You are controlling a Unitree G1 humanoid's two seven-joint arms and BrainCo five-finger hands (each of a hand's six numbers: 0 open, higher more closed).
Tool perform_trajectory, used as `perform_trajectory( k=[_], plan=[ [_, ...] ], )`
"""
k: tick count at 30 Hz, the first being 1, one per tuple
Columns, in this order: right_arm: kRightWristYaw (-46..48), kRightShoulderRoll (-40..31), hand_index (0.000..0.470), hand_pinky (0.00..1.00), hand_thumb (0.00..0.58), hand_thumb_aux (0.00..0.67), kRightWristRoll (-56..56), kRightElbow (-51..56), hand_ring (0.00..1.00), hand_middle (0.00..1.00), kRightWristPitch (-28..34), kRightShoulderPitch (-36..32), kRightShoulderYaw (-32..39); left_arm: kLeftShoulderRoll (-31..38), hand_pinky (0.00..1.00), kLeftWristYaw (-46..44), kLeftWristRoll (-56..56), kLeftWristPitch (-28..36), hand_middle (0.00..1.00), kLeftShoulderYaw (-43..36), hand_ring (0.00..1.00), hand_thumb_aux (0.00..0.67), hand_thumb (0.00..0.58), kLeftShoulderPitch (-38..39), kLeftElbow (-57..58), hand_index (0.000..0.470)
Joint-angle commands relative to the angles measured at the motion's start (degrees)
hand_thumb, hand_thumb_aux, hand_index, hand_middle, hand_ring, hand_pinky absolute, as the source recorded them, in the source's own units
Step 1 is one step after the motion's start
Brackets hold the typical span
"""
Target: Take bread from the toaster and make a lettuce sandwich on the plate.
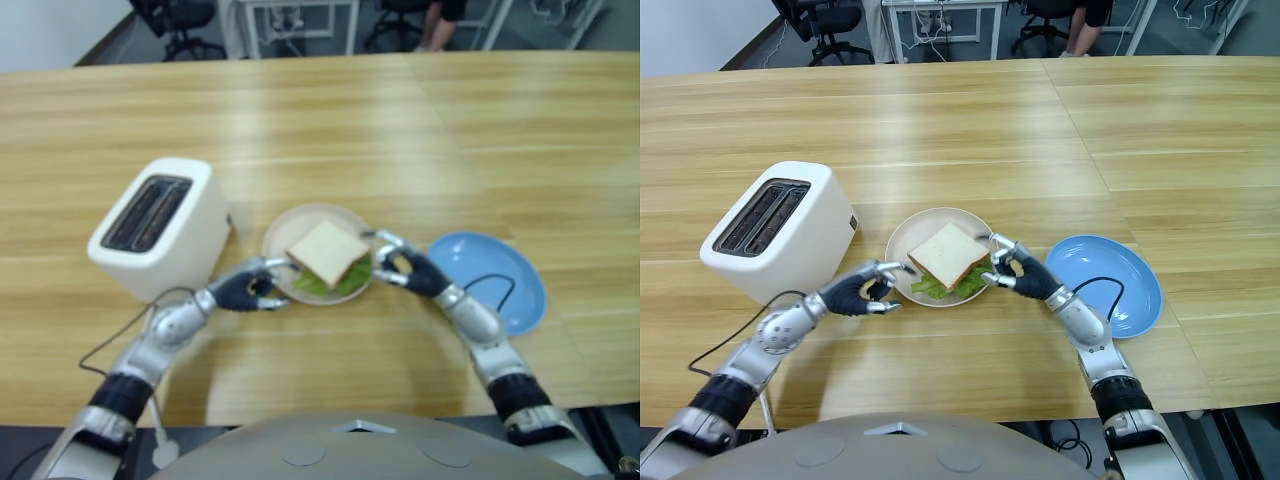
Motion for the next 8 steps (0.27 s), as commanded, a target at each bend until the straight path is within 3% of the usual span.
perform_trajectory(
  k=[1, 5, 8],
  plan=[
    [-0.3, 0.0, 0.000, 0.00, 0.000, 0.000, 9.2, -12.0, 0.00, 0.00, 2.3, 1.3, -3.3, 0.6, 0.00, 0.8, -7.4, 3.3, 0.00, 5.8, 0.00, 0.000, 0.000, 2.6, -13.0, 0.000],
    [-2.2, 1.5, 0.000, 0.00, 0.000, 0.000, 13.0, -21.4, 0.00, 0.00, 3.8, 0.9, -6.5, -7.2, 0.00, 12.3, -9.7, 10.9, 0.00, 16.6, 0.00, 0.000, 0.000, -2.2, -20.3, 0.000],
    [-3.8, 3.2, 0.000, 0.00, 0.000, 0.000, 12.7, -24.3, 0.00, 0.00, 4.8, -1.3, -8.5, -13.7, 0.00, 20.7, -7.5, 13.0, 0.00, 23.3, 0.00, 0.000, 0.000, -7.8, -24.3, 0.000]
  ],
)
